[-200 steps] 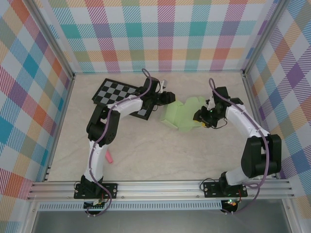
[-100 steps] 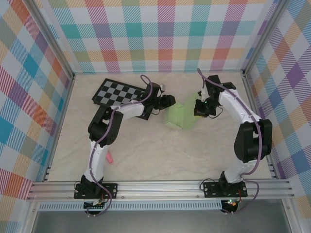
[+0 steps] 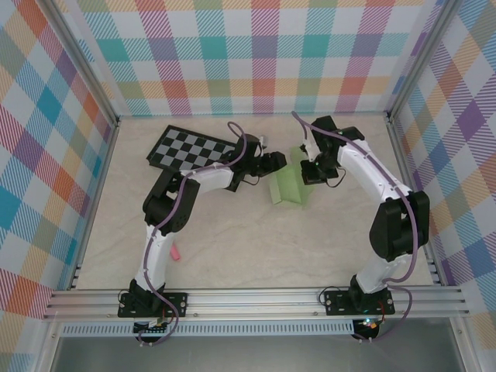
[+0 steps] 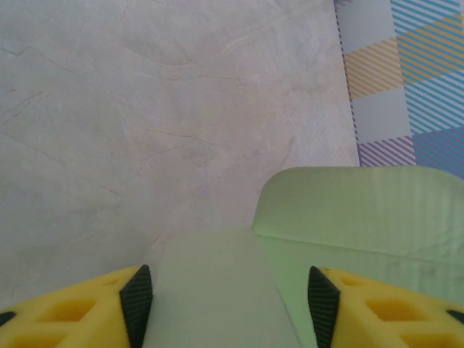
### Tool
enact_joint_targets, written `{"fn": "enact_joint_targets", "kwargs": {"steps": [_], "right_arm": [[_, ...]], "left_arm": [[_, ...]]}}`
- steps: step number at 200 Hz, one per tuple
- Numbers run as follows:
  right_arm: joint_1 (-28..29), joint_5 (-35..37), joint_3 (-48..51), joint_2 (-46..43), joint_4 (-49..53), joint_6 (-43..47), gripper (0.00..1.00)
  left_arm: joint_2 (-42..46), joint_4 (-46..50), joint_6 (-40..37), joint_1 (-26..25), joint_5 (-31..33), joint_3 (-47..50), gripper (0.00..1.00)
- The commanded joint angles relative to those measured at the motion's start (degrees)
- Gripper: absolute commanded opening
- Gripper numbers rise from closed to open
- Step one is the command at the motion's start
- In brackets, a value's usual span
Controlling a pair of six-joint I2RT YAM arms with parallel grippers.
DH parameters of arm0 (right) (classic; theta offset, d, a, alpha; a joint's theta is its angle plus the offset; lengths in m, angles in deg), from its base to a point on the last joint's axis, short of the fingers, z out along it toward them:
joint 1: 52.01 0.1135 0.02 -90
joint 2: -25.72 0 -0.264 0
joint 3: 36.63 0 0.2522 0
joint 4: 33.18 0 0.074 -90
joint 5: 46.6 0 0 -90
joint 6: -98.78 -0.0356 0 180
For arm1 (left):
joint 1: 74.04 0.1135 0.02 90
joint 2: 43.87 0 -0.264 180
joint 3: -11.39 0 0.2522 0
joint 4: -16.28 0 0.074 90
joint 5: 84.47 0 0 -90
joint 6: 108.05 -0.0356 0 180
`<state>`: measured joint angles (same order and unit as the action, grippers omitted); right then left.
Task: Fold the paper box
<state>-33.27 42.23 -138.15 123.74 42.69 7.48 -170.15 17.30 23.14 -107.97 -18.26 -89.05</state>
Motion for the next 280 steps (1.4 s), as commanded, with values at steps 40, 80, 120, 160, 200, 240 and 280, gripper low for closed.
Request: {"fn": "enact_joint_targets", "kwargs": {"steps": [40, 80, 120, 160, 200, 240, 280], "right_arm": [[0.31, 17.9, -5.96, 3.43, 6.59, 10.49, 0.07], [4.19, 23.1, 0.79, -0.58, -1.23, 28.03, 0.04], [6.44, 26.06, 6.0, -3.5, -9.52, 40.16, 0.04], [8.0, 27.52, 5.73, -3.16, -14.88, 45.56, 0.06], [8.5, 24.34, 4.77, -3.3, -15.88, 51.3, 0.07], [8.79, 19.37, 7.37, -4.93, -21.0, 55.67, 0.23], [7.2, 18.68, 5.02, -7.34, -19.55, 45.07, 0.58]], "left_arm": [[7.08, -5.84, -0.71, 1.71, -1.94, 7.42, 0.81], [12.92, -10.19, -1.05, 5.02, -3.63, 14.33, 0.88], [17.82, -13.9, -9.14, 8.68, -7.12, 19.0, 0.8], [19.82, -17.74, -19.93, 10.3, -11.82, 22.13, 0.76], [21.33, -21.85, -32.04, 10.29, -15.33, 26.84, 0.82], [19.91, -24.4, -46.93, 9.55, -21.58, 29.99, 0.81], [18.85, -16.03, -62.63, 9.1, -22.21, 27.38, 0.81]]}}
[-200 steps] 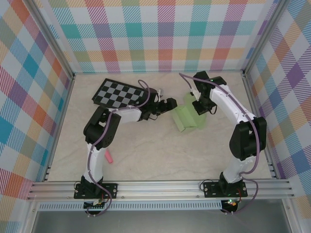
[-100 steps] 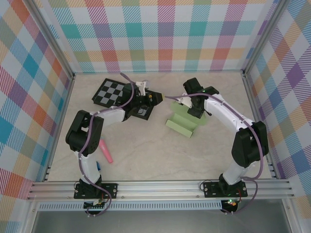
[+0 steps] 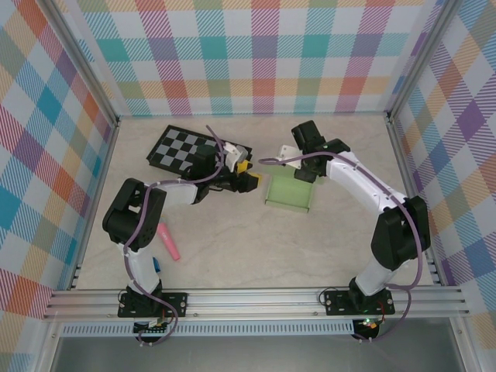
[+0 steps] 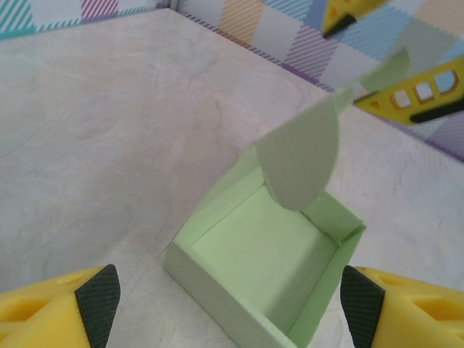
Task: Fold the paper box
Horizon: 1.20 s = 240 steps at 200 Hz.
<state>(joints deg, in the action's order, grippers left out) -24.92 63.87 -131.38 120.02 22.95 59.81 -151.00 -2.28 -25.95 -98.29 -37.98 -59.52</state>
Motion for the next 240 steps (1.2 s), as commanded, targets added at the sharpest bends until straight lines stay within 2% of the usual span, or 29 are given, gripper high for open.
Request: {"fn": "enact_joint_targets", "kwargs": {"steps": [1, 27, 52, 70, 92, 120, 148, 162, 179, 190, 205, 214, 223, 240], "right_arm": [[-1.33, -3.28, -1.87, -3.79, 0.31, -7.74, 0.58], [-7.43, -15.09, 1.83, -13.07, -2.7, -22.52, 0.61], [-15.71, -29.94, 15.89, -24.49, -13.21, -33.91, 0.62], [-21.67, -31.34, 25.55, -29.45, -20.11, -40.55, 0.61], [-27.74, -33.01, 32.15, -31.66, -24.55, -48.67, 0.62], [-31.89, -36.47, 36.12, -27.63, -29.38, -55.67, 0.63], [-31.76, -40.75, 36.98, -20.76, -33.53, -52.43, 0.6], [-31.66, -43.91, 33.5, -17.09, -29.64, -42.19, 0.55], [-31.67, -40.07, 31.61, -14.2, -28.08, -36.56, 0.52], [-31.49, -38.82, 32.64, -13.39, -30.32, -33.0, 0.51], [-31.32, -41.01, 33.73, -12.61, -32.91, -30.23, 0.49], [-30.61, -43.01, 33.75, -12.22, -33.39, -28.51, 0.46], [-29.76, -44.16, 34.13, -12.1, -34.13, -26.72, 0.43], [-28.26, -45.09, 35.62, -12.88, -36.36, -23.86, 0.43]], "left_arm": [[-0.42, 3.74, -13.72, -0.56, -2.56, -2.25, 0.82], [-2.27, 5.55, -16.26, -0.84, -2.57, -5.37, 0.79], [-3.87, 7.32, -20.51, -1.66, -0.13, -7.16, 0.77], [-5.12, 10.24, -23.64, -2.17, 0.99, -9.35, 0.76], [-6.26, 9.39, -23.98, -2.37, 2.96, -10.65, 0.74], [-8.45, 10.13, -25.16, -2.52, 2.33, -12.62, 0.72], [-10.08, 10.37, -25.53, -3.25, 2.59, -14.49, 0.68], [-10.4, 10.84, -26.14, -3.52, 3.54, -15.13, 0.64], [-10.72, 11.32, -26.88, -3.5, 3.27, -15.64, 0.61], [-10.93, 12.19, -27.29, -3.49, 3.08, -16.22, 0.55], [-11.27, 13.3, -27.86, -3.52, 2.27, -16.91, 0.49], [-11.42, 13.71, -27.76, -3.52, 1.97, -17.27, 0.42], [-11.29, 14.2, -27.69, -3.52, 1.94, -17.47, 0.41], [-10.9, 14.29, -27.65, -3.51, 1.67, -17.34, 0.37]]}}
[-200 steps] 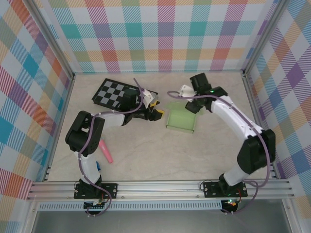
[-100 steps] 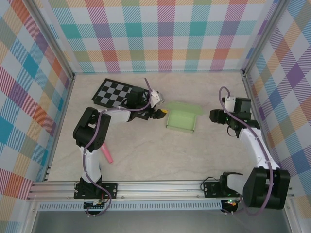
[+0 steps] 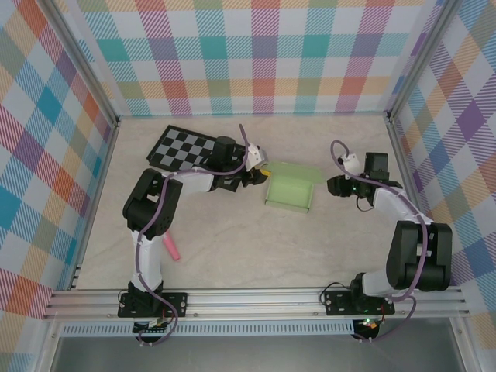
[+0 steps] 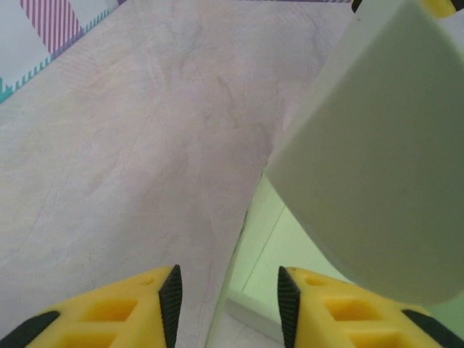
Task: Fold the paper box
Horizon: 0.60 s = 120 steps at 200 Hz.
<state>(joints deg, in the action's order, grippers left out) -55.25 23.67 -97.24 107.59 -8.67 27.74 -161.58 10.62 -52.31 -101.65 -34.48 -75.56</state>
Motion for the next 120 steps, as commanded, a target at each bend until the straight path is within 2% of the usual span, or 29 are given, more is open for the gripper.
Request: {"fn": "enact_joint_targets", "kwargs": {"steps": [1, 43, 65, 90, 120], "right_arm": [[2.14, -5.02, 1.58, -0.55, -4.88, 8.29, 0.43], [3.62, -7.26, 3.19, -1.04, -7.51, 13.36, 0.43], [4.36, -7.08, 4.31, -0.32, -9.36, 16.41, 0.43], [5.19, -7.26, 5.63, 0.03, -12.29, 18.98, 0.35], [5.64, -6.22, 5.97, 0.9, -14.94, 19.82, 0.35]], "left_arm": [[-0.33, 1.44, -1.27, -0.15, -1.78, -1.27, 0.37], [-0.1, 3.38, -1.95, -0.16, -1.68, -1.09, 0.28], [0.0, 3.18, -1.95, -0.16, -1.53, -0.51, 0.27], [0.24, 3.34, -2.09, -0.14, -1.68, -0.38, 0.26], [0.4, 3.86, -2.24, 0.06, -1.66, -0.38, 0.26]]}}
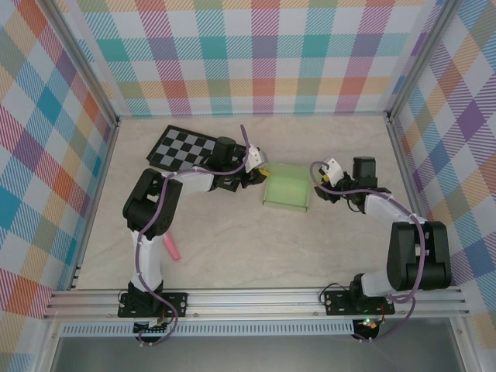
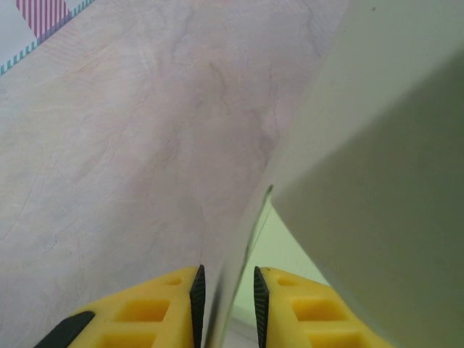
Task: Fold the paper box
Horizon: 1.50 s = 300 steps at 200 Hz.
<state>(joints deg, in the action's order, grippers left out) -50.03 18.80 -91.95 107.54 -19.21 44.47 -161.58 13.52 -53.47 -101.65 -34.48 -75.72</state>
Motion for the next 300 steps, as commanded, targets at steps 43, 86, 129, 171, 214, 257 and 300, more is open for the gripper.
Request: {"fn": "enact_joint_targets", "kwargs": {"steps": [43, 86, 129, 171, 214, 257, 300], "right_arm": [[0.57, 0.82, 0.11, 1.63, -7.28, 2.23, 0.22], [3.14, 5.82, 0.95, 1.32, -9.64, 1.34, 0.08], [8.6, 18.44, -0.03, 1.0, -8.34, -1.55, 0.0], [12.53, 28.29, -4.89, 0.83, -0.94, -9.44, 0.0], [17.1, 39.02, -7.92, 2.53, 1.82, -16.22, 0.0], [17.36, 42.47, -8.23, 3.95, 1.21, -17.04, 0.0], [17.39, 41.98, -7.83, 5.09, -0.03, -20.59, 0.0]], "left_arm": [[1.06, 1.73, -1.24, 0.63, -0.58, 0.21, 0.31], [2.35, 1.76, -0.5, 1.22, 1.55, 1.39, 0.31], [3.56, -1.27, 4.74, 1.16, 2.19, 2.39, 0.21], [5.07, -3.06, 10.09, -0.13, 6.15, 2.83, 0.31], [7.42, -4.94, 13.95, -0.16, 9.22, 4.77, 0.45], [8.15, -0.51, 11.78, 0.06, 9.76, 4.33, 0.31], [5.79, -0.44, 12.67, -0.24, 9.39, 2.82, 0.24]]}}
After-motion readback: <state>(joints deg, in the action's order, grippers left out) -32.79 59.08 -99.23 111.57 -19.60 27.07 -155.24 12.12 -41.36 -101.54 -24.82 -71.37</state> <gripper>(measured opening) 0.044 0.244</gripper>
